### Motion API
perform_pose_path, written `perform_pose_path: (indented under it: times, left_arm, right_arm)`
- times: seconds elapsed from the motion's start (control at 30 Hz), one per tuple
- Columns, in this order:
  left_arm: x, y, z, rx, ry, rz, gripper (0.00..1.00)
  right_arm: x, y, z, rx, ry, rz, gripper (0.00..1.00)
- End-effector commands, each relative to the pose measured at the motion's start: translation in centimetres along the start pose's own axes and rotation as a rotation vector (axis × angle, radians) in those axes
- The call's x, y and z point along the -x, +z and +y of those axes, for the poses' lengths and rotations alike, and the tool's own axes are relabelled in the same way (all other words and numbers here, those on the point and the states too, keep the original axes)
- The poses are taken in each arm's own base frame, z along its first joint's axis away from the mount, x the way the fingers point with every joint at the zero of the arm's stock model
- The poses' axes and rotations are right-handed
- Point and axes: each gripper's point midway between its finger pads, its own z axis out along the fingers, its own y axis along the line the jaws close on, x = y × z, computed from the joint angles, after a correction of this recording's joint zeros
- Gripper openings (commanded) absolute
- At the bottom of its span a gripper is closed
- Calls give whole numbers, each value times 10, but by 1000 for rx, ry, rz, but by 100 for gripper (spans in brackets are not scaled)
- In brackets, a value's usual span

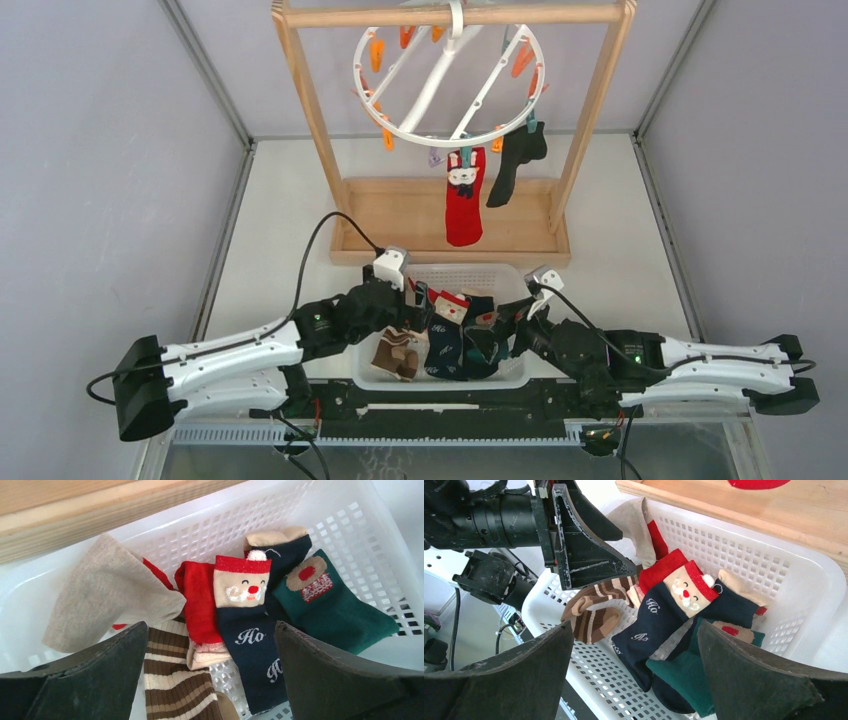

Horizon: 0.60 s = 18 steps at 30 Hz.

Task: Remove the socks clipped to the hanger
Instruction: Place the sock in the bin.

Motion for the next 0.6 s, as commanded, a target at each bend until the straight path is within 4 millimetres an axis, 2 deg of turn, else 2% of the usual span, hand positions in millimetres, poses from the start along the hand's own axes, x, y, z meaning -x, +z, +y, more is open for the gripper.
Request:
perform_pose_path:
  times: [0.0,0.3,0.57]
  left_arm:
    - [24,-11,2,110,47,-45,100]
    - [51,-28,-18,31,46,-118,100]
    - [84,-47,-34,-86,38,-259,100]
  right_arm:
    - [-1,-2,-4,-28,21,-15,100]
    - [-2,-1,-9,-60,15,-23,100]
    - [16,0,-23,-113,7,-92,100]
